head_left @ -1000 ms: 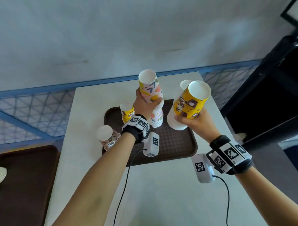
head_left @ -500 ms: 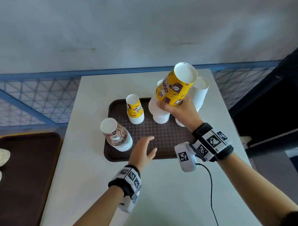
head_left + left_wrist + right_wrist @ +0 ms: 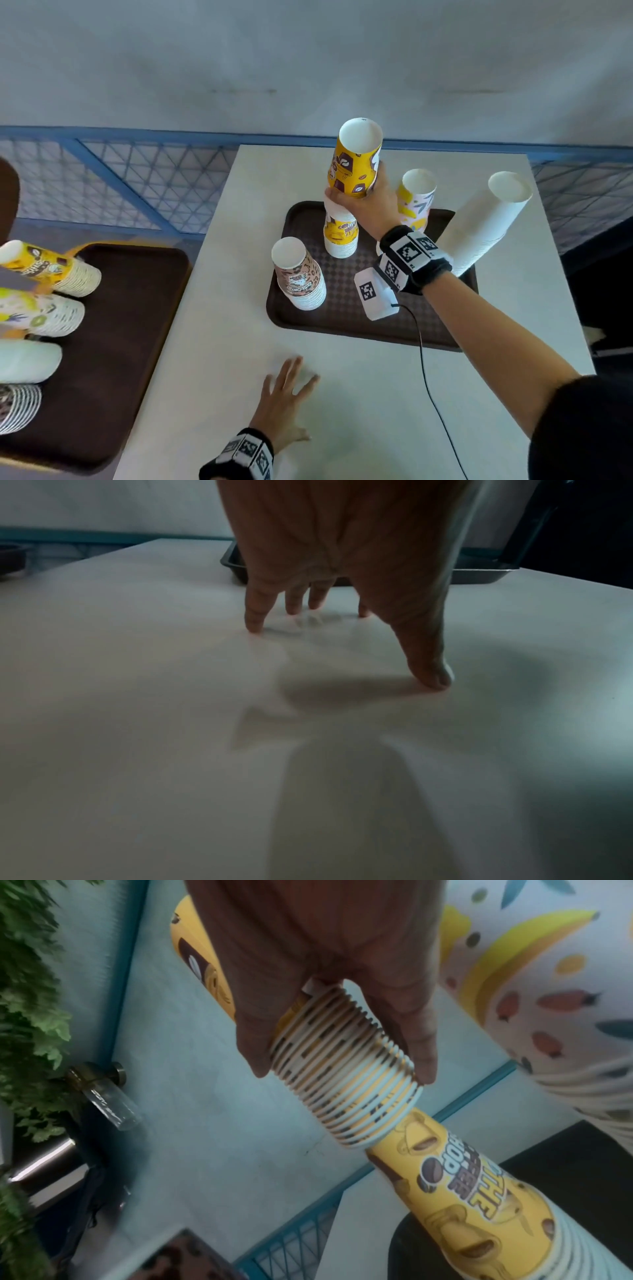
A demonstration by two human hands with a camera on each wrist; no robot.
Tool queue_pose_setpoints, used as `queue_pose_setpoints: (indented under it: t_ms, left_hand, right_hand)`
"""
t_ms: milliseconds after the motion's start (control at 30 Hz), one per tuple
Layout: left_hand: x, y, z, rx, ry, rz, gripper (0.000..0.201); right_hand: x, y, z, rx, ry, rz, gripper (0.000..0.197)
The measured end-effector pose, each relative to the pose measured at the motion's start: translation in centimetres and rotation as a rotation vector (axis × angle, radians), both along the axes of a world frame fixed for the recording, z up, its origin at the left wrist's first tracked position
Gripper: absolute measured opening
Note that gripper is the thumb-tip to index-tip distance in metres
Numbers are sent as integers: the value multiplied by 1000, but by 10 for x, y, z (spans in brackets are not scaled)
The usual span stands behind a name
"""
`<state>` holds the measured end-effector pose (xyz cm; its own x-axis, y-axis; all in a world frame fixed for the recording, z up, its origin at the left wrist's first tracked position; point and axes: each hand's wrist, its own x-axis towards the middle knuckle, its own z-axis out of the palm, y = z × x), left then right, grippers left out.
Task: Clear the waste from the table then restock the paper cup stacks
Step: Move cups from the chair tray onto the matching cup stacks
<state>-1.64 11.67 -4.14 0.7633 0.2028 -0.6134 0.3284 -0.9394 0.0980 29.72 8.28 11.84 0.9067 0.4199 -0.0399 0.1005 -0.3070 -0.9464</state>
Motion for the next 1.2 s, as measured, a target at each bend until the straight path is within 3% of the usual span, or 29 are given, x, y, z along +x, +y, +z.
queue_pose_setpoints:
  t_ms: [167, 400, 500, 600, 700, 867, 967, 1067, 1200]
  left_hand:
    - [2, -3, 9, -127, -1, -34, 106]
    - [0, 1, 4, -118, 3, -52, 97]
    - [0, 4, 4, -138, -26, -60, 93]
    - [-3, 13, 7, -197, -72, -6, 77]
    - [-12, 29, 17, -263, -192, 142, 58]
    - [-49, 76, 30, -261, -394, 428, 47]
    - [-87, 115, 51, -245, -553, 616, 42]
    - [-136, 161, 74, -176, -784, 836, 40]
    - [-201, 220, 101, -63, -1029, 1120, 25]
  right_hand:
    - [-1, 10, -16, -58, 45, -4, 81]
    - [-14, 7, -26, -109, 104, 31, 98]
    - [-25, 7, -7, -18, -9, -79, 85]
    - [-44, 11, 17, 133, -202, -136, 64]
    - [-75, 26, 39, 197, -378, -99, 48]
    - [-144, 77, 55, 294, -570, 32, 34]
    - [-196, 124, 47, 321, -500, 225, 26]
    - [-255, 178, 39, 300, -306, 435, 20]
    - [-325, 245, 23, 170, -154, 700, 21]
